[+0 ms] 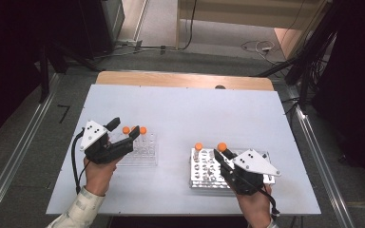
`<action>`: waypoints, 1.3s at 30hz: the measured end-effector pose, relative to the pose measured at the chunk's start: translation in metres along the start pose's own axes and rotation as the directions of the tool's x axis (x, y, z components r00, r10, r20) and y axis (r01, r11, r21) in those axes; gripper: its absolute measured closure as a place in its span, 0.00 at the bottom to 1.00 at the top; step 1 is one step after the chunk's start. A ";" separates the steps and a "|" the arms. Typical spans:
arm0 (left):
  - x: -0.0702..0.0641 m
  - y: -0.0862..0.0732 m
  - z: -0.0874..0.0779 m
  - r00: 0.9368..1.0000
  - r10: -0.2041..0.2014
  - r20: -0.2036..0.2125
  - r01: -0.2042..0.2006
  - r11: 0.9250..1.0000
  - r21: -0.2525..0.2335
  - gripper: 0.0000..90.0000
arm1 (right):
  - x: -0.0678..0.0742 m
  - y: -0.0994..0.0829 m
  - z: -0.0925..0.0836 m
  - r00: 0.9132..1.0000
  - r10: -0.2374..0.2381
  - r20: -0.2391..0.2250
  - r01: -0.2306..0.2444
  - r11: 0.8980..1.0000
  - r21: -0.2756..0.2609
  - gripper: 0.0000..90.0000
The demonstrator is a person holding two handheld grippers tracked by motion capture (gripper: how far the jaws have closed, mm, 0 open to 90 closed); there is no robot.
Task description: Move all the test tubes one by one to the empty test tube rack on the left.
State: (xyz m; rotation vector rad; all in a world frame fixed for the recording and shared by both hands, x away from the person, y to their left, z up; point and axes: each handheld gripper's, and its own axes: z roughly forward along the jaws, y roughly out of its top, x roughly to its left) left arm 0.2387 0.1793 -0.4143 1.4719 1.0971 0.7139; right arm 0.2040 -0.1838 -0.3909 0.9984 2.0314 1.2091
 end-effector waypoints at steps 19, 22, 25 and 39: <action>-0.030 0.003 -0.003 0.993 0.046 0.108 -0.047 0.999 -0.001 0.27 | 0.032 0.003 0.004 0.986 -0.029 -0.165 0.031 0.999 0.009 0.81; -0.036 0.002 -0.003 0.990 0.055 0.131 -0.056 0.998 0.007 0.27 | 0.036 0.002 0.009 0.982 -0.031 -0.186 0.034 0.999 0.017 0.81; -0.042 0.001 -0.003 0.986 0.065 0.153 -0.068 0.998 0.013 0.27 | 0.040 0.001 0.015 0.979 -0.031 -0.203 0.038 0.999 0.029 0.81; -0.066 -0.001 -0.004 0.961 0.091 0.260 -0.103 0.994 0.034 0.28 | 0.050 -0.003 0.046 0.967 -0.010 -0.256 0.033 0.996 0.086 0.81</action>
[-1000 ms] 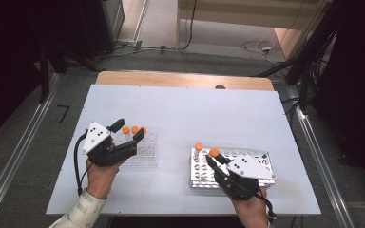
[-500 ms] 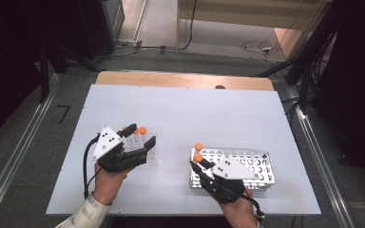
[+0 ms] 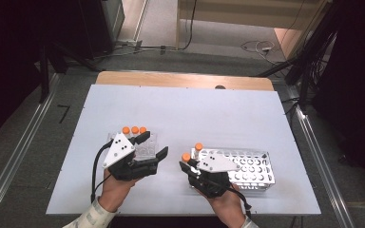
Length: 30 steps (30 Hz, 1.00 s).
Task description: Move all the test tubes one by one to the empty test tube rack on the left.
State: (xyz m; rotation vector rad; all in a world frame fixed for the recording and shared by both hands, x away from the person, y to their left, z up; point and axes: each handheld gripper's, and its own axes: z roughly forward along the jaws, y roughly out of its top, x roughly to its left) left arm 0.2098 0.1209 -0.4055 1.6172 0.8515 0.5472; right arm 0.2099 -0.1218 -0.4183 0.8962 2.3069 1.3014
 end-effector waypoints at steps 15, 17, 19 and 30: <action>-0.018 -0.009 0.010 0.991 0.054 0.123 -0.060 0.997 0.047 0.46 | 0.010 0.004 0.020 0.999 -0.032 -0.030 0.033 0.999 0.035 0.81; -0.019 -0.011 0.011 0.989 0.065 0.133 -0.073 0.996 0.052 0.51 | 0.011 0.005 0.021 0.999 -0.035 -0.035 0.036 0.999 0.036 0.81; -0.020 -0.012 0.012 0.987 0.071 0.144 -0.079 0.995 0.054 0.55 | 0.012 0.006 0.021 0.999 -0.037 -0.036 0.038 0.999 0.035 0.81; -0.023 -0.016 0.015 0.983 0.094 0.158 -0.105 0.992 0.066 0.73 | 0.014 0.007 0.023 0.998 -0.039 -0.042 0.040 0.999 0.035 0.81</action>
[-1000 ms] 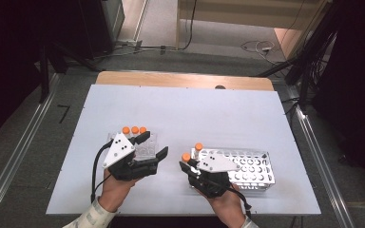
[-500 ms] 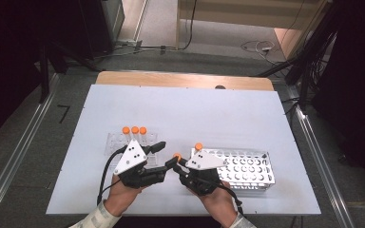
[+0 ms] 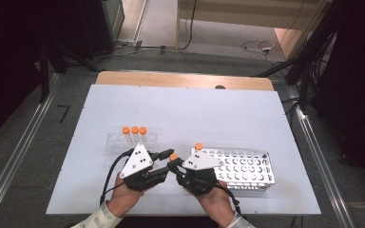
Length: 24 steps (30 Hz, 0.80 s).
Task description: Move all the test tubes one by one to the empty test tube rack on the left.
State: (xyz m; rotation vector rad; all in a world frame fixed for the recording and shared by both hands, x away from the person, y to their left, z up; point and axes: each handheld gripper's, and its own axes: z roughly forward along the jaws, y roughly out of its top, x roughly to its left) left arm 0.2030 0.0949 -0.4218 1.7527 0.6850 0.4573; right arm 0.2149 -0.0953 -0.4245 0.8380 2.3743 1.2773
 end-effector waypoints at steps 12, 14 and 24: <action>0.001 0.001 -0.001 1.000 -0.003 -0.009 0.003 1.000 -0.003 0.77 | -0.001 0.000 -0.001 1.000 -0.001 -0.025 0.001 1.000 -0.002 0.63; 0.003 0.001 -0.003 1.000 -0.011 -0.013 0.011 1.000 -0.006 0.77 | -0.001 0.000 -0.002 0.999 -0.004 -0.034 0.004 1.000 0.000 0.52; 0.019 0.010 -0.019 0.997 -0.059 -0.056 0.057 0.998 -0.039 0.77 | -0.002 -0.002 -0.018 0.999 0.005 -0.047 -0.006 1.000 -0.028 0.38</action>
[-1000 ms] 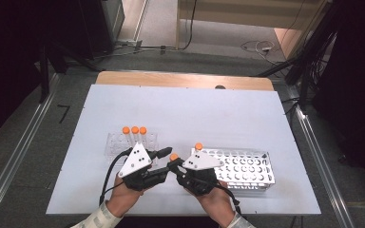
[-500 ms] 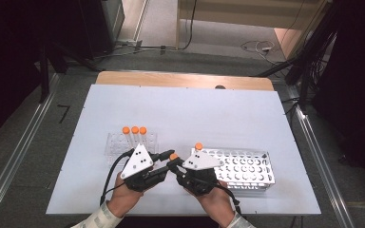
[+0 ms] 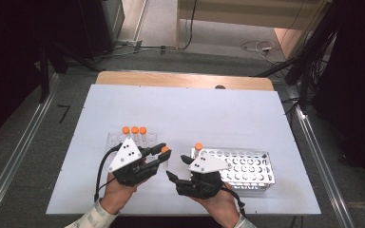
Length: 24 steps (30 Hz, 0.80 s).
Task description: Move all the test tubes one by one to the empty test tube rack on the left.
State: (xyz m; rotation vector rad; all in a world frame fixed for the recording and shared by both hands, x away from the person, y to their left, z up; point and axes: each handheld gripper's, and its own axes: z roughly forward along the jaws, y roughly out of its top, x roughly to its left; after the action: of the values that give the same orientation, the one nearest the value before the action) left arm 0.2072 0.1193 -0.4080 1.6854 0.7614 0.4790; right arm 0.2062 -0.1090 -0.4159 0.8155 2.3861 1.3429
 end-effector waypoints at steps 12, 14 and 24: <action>0.021 0.012 -0.020 0.997 -0.044 -0.064 0.042 0.999 -0.035 0.77 | -0.007 -0.003 -0.012 1.000 0.005 0.019 -0.005 1.000 -0.015 0.37; 0.024 0.013 -0.023 0.996 -0.048 -0.076 0.046 0.998 -0.038 0.77 | -0.008 -0.004 -0.013 1.000 0.008 0.024 -0.007 1.000 -0.017 0.37; 0.043 0.017 -0.037 0.987 -0.075 -0.145 0.068 0.996 -0.055 0.77 | -0.014 -0.007 -0.021 0.999 0.021 0.042 -0.020 0.999 -0.026 0.37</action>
State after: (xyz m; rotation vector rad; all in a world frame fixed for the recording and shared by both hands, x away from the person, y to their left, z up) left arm 0.2167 0.1734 -0.3859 1.5832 0.9068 0.5716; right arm 0.2046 -0.1347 -0.4110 0.8555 2.3298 1.3475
